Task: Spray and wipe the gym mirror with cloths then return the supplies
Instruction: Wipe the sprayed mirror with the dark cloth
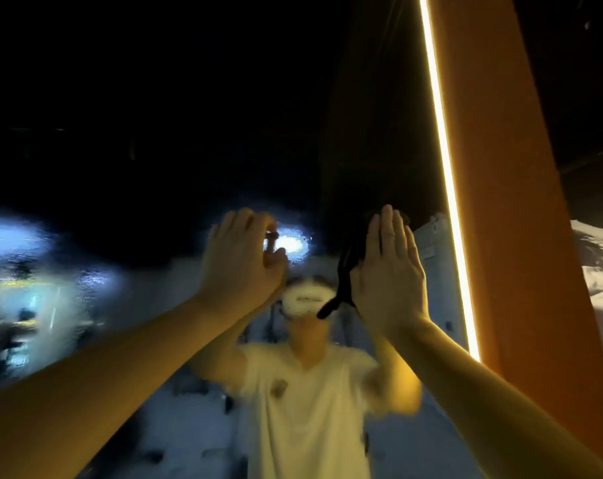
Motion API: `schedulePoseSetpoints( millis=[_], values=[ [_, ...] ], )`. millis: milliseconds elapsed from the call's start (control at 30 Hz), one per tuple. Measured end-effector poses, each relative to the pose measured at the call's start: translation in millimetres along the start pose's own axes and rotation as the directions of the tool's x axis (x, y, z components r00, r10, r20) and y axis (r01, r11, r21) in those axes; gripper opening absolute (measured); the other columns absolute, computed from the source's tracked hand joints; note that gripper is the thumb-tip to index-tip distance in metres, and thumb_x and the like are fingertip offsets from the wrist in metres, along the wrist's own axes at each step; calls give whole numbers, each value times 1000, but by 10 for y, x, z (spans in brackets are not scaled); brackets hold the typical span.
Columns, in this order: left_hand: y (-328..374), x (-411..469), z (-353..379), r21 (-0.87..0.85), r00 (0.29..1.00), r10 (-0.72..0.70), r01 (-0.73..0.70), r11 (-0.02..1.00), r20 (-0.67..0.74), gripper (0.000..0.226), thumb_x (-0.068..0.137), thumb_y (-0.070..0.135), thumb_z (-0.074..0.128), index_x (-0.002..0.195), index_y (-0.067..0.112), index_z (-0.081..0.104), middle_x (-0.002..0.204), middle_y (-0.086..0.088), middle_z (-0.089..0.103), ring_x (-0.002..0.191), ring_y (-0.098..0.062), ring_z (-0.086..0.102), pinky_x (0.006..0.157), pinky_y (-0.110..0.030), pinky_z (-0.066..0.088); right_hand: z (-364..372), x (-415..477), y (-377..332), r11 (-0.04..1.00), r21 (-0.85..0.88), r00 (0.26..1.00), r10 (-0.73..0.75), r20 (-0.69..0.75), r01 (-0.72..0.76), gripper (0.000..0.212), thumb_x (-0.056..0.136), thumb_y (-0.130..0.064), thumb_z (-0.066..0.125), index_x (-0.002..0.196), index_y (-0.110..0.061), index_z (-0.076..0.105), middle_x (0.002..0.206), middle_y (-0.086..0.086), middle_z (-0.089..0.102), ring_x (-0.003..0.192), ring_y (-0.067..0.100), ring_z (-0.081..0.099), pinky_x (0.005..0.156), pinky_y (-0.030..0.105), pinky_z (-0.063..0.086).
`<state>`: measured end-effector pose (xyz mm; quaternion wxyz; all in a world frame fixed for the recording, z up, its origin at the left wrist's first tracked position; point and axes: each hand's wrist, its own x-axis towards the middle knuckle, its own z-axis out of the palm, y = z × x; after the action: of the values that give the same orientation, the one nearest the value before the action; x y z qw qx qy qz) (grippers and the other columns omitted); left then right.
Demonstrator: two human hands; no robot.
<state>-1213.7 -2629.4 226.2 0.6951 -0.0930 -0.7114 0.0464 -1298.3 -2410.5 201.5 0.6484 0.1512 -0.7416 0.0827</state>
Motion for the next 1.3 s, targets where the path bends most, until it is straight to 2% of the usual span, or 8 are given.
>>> schedulePoseSetpoints(
  millis=[133,233,400,567,833,1033,1167,1300],
  values=[
    [-429,-274,-125,68,1000,-20,22,997,-24,27,85,29,63,107,14,60,105,-6,55,97,-24,49,81,-34,33,50,277,-559,997,68,999,26,-35,-23,71,104,-42,13,162,-1,10,170,24,4,159,37,4,129,49,11],
    [-551,-425,-156,57,998,-60,61,997,-20,25,84,22,67,106,13,60,106,-8,57,97,-24,48,81,-32,31,92,370,-1061,991,45,992,-128,-22,129,72,104,-44,15,162,-5,-2,170,22,-8,158,35,-7,129,51,3],
    [-432,-544,-121,39,998,-61,62,997,-30,33,87,24,57,117,10,57,122,-12,57,111,-28,50,94,-37,37,112,277,-1203,920,-40,921,-388,35,389,73,106,-48,19,163,-6,3,172,19,-3,159,30,-6,128,53,2],
    [-192,-547,47,55,997,-54,51,997,57,69,98,42,50,152,0,42,160,-18,38,150,-34,34,128,-45,18,-5,268,-433,963,-129,972,-232,48,236,73,105,-47,10,163,-4,2,171,20,-3,159,32,-4,128,53,8],
    [-137,-618,250,188,996,-7,-10,982,89,77,105,50,42,159,-4,30,166,-25,29,156,-37,25,127,-55,22,-145,-36,629,979,-202,997,8,71,7,73,103,-39,19,157,11,22,166,31,14,156,43,13,127,54,15],
    [-212,-609,225,172,995,27,-44,984,96,78,106,53,39,160,-2,29,168,-21,27,157,-34,23,129,-49,17,11,-44,54,985,21,985,168,47,-169,78,99,-33,32,159,10,10,169,28,2,158,39,2,129,51,11],
    [-337,-650,81,86,994,50,-59,995,97,69,102,42,43,157,1,37,165,-18,34,155,-31,28,129,-44,15,55,-29,-688,983,171,997,62,50,-69,82,97,-39,30,162,-4,-8,170,15,-18,157,27,-17,130,44,0],
    [-337,-914,-88,-11,997,-65,65,998,42,64,98,24,45,157,-1,36,165,-19,34,155,-32,28,129,-43,15,132,-244,-1250,969,195,985,-163,56,150,75,107,-48,19,162,-4,-5,170,16,-16,158,27,-16,129,44,-3]
  ],
)
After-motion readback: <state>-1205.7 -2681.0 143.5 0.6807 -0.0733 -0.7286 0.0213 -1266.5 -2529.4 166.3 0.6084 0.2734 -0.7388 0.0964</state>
